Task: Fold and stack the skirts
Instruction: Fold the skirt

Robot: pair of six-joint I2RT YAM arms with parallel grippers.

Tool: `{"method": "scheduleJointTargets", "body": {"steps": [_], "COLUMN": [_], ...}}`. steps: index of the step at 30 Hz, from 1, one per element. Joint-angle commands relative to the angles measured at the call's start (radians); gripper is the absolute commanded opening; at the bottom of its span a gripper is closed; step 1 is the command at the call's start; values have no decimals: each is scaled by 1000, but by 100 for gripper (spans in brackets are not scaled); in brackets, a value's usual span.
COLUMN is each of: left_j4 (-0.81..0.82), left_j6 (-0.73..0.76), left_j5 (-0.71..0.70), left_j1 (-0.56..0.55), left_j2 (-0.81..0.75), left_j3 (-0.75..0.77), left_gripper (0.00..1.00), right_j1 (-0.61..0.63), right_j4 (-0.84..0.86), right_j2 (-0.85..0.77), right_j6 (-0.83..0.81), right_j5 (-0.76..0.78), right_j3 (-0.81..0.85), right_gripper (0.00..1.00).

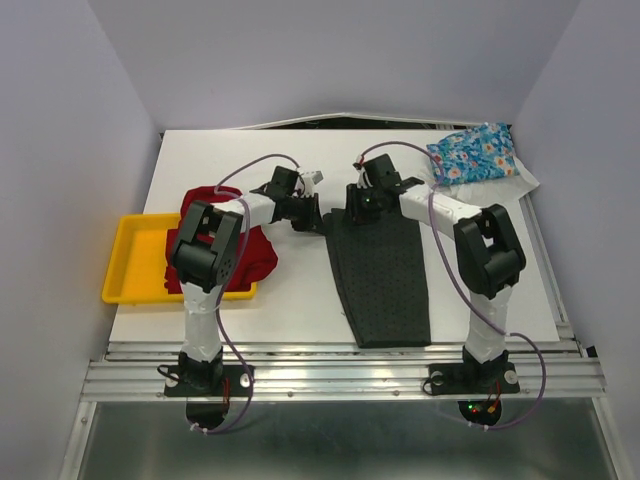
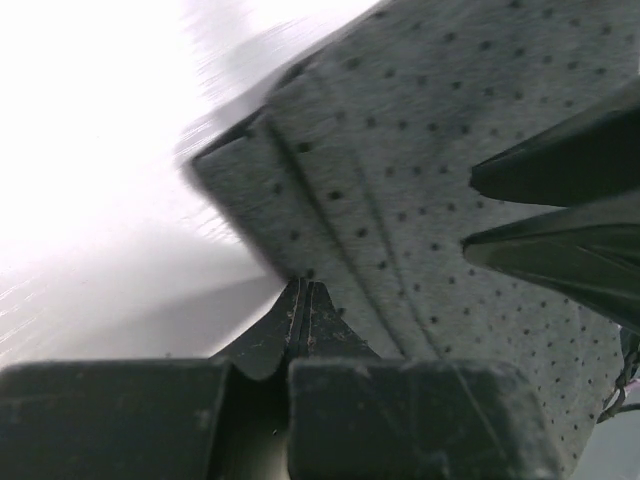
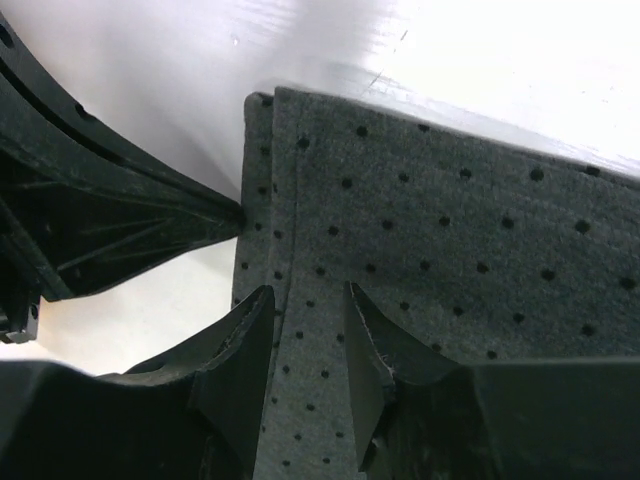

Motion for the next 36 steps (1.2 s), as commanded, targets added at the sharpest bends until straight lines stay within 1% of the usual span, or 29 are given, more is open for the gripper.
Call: {"method": "scheduleJointTargets", "body": {"steps": [1, 8, 11, 16, 19, 22, 26, 34, 36], "left_j4": [23, 29, 31, 36, 75, 91, 102, 117, 120], "left_j6": [-27, -31, -33, -27, -31, -30, -40, -41, -41], "left_j5": [22, 38, 45, 68, 85, 97, 103, 111, 114], "left_j1": [17, 31, 34, 34, 31, 28, 23, 21, 21], "left_j2": [34, 71, 66, 16, -27, -50, -44, 9, 25], "left_j3": [25, 23, 17, 6, -15, -30, -38, -21, -17], "left_gripper": [0, 0, 0, 0, 0, 0, 0, 0, 0], "right_j1": [30, 59, 59, 77, 77, 77, 77, 77, 77], "right_j4": [32, 12, -1, -24, -38, -38, -37, -49, -50], "right_j2": [36, 90, 123, 165, 191, 202, 199, 205, 206], "right_j6": [22, 34, 34, 22, 17, 17, 19, 7, 2], "right_j5": [66, 124, 136, 178, 184, 193, 185, 178, 169], "right_j3": [81, 136, 166, 191, 205, 205, 206, 225, 229], "right_gripper": [40, 45, 45, 45, 44, 36, 26, 11, 2]}}
